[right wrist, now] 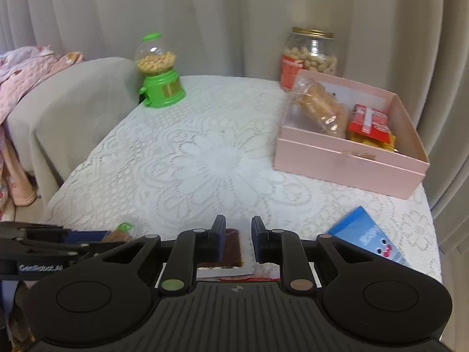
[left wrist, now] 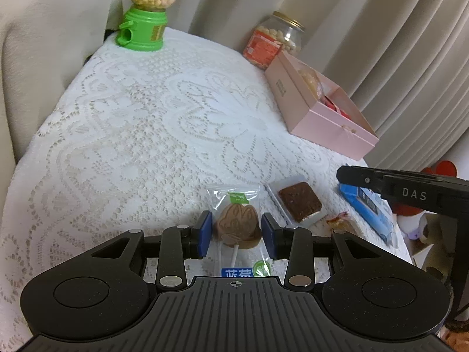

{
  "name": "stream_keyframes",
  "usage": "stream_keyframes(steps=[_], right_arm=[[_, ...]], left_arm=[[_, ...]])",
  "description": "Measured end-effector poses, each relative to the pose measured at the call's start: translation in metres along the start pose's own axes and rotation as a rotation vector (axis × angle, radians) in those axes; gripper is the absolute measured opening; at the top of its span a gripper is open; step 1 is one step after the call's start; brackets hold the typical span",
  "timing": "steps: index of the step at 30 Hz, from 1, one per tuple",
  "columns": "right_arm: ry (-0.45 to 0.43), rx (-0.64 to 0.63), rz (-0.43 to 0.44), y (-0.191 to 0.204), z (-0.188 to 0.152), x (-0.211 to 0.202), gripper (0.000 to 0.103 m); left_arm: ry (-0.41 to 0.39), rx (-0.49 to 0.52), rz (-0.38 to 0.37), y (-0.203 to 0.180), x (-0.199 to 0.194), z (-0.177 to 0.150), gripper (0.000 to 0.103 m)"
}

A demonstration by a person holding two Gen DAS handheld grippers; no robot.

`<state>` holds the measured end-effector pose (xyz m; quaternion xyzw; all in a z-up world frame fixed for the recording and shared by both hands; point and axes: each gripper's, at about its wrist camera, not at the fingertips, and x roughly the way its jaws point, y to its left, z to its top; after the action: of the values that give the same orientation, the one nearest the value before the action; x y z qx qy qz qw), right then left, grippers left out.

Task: Organize snacks
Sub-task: 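Lower the right gripper around the brownie packet and close it, then carry the brownie into the pink box and open the right gripper while the left drops the lollipop in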

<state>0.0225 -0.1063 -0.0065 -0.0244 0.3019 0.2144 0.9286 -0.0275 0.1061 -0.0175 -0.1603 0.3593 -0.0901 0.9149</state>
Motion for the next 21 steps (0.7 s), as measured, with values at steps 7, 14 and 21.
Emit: stream_keyframes(steps=[7,14,21], right_arm=[[0.029,0.043,0.025,-0.003,-0.008,0.013,0.05],[0.087,-0.066,0.064,0.022,-0.016,0.037,0.065],[0.034,-0.136,0.028,0.034,-0.023,0.038,0.046]], left_arm=[[0.004,0.001,-0.002,0.0,0.002,0.0,0.042],[0.004,-0.001,-0.004,0.001,0.002,-0.001,0.042],[0.001,0.0,-0.004,0.0,0.002,-0.003,0.042]])
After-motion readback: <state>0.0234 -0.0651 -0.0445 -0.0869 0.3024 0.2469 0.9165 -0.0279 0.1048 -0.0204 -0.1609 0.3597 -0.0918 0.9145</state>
